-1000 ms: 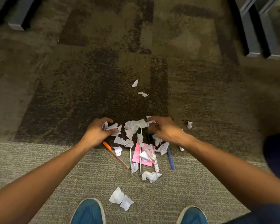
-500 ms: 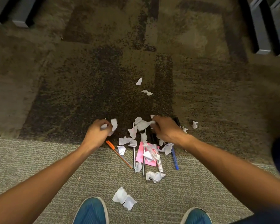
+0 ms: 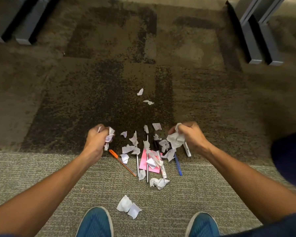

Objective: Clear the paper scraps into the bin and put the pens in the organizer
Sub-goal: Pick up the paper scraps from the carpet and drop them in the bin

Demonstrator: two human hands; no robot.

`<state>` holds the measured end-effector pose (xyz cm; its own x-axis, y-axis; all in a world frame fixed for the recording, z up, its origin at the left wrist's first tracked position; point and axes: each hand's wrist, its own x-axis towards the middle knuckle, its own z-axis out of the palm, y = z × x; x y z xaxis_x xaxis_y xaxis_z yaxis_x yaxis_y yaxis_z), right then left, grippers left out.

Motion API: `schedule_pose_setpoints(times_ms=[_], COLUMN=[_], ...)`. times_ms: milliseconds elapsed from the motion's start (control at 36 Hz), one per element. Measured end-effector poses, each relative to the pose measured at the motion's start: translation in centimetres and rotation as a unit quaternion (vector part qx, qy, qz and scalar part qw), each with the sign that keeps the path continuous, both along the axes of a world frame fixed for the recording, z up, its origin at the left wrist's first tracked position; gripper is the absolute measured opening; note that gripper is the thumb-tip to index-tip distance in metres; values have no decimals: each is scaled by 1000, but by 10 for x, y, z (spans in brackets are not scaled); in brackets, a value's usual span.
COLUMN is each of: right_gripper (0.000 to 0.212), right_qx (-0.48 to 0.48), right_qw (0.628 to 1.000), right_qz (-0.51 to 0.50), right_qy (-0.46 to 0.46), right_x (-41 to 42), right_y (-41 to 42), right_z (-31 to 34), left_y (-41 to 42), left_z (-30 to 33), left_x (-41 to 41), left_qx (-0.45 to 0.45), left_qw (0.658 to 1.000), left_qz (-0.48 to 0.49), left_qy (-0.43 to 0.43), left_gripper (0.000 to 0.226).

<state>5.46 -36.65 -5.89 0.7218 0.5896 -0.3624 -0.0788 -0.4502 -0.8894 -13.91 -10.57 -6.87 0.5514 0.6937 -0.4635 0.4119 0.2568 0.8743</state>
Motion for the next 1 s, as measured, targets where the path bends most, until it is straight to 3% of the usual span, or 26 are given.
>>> schedule_pose_setpoints(times_ms=[56,111,222,361,472,584,722,861,1000], right_gripper=[28,25,21,30,21,15,21,21,18], right_qx=[11,27,83,112,208,297,381,412,464], right_qw=[999,997,981,973,933,891,841,797,750], right_qz=[-29,-57,-122,-155,-212,-252,-327,-403,-447], right_qy=[14,40,125,131,203,234,201,178,148], right_x=[-2,-5,-7,-3,7,16,33,46,44], right_y=[-2,-4,-7,-20,-34,-49,-82,-135,-182], right_z=[2,7,16,28,47,76,128,174,204], left_y=[0,-1,-4,-6,-5,-8,-26,-68,-138], left_z=[0,3,9,22,42,81,144,197,223], left_x=[1,1,-2,-2,6,28,68,107,157], left_qx=[-18,-56,-122,-198,-254,-223,-182,-148,-160], left_qw=[1000,998,988,970,957,964,962,934,907], left_qz=[6,17,17,-8,-24,-73,-150,-300,-362], left_qy=[0,-29,-94,-140,-136,-127,-136,-128,-144], left_gripper=[28,38,33,23,19,23,23,37,22])
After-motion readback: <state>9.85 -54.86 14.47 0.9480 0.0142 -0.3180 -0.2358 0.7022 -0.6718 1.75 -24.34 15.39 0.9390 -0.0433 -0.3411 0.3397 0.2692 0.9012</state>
